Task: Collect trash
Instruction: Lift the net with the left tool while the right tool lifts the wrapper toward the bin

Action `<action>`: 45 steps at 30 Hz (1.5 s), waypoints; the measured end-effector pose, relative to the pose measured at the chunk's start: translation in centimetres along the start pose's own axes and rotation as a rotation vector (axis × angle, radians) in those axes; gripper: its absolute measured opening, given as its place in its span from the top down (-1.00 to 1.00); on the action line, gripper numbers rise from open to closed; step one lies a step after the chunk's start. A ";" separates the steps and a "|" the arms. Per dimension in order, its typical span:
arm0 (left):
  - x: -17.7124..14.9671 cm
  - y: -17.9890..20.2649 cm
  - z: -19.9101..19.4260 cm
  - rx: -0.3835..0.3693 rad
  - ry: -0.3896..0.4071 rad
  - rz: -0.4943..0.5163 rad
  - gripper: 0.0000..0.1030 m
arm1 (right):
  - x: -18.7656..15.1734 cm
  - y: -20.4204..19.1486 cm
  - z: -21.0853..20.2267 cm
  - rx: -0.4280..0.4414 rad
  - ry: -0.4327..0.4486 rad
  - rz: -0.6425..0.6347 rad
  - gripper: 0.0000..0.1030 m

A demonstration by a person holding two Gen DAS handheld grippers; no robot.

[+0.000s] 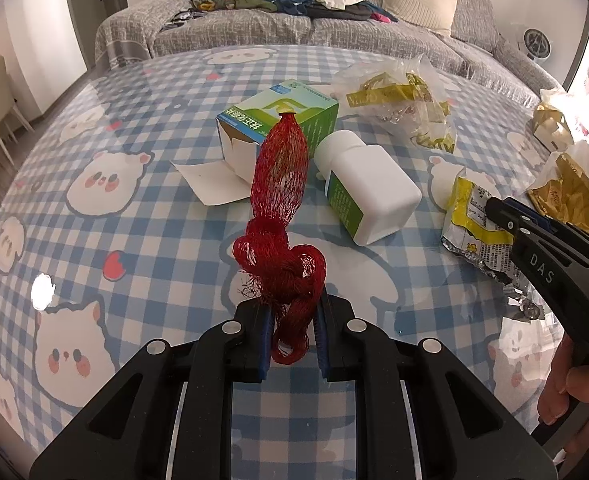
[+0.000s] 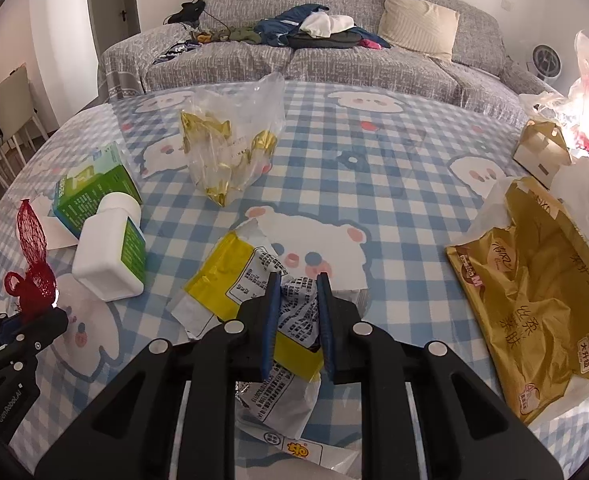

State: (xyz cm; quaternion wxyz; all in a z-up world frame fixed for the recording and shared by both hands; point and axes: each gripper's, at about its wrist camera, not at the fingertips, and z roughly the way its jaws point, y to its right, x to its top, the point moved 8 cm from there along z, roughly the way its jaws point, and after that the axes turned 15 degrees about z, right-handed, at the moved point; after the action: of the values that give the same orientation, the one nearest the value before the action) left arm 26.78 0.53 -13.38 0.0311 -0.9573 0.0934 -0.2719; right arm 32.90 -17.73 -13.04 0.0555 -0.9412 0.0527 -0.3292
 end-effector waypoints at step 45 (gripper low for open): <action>-11.1 2.4 -11.8 -0.037 0.062 0.005 0.69 | -9.3 1.7 -15.2 0.057 0.090 0.051 0.67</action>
State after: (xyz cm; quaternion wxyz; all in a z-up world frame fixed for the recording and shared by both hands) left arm 10.91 0.26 -9.28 0.0112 -0.9486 0.1019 -0.2996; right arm 16.05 -19.22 -7.19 0.0882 -0.9218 0.0696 -0.3711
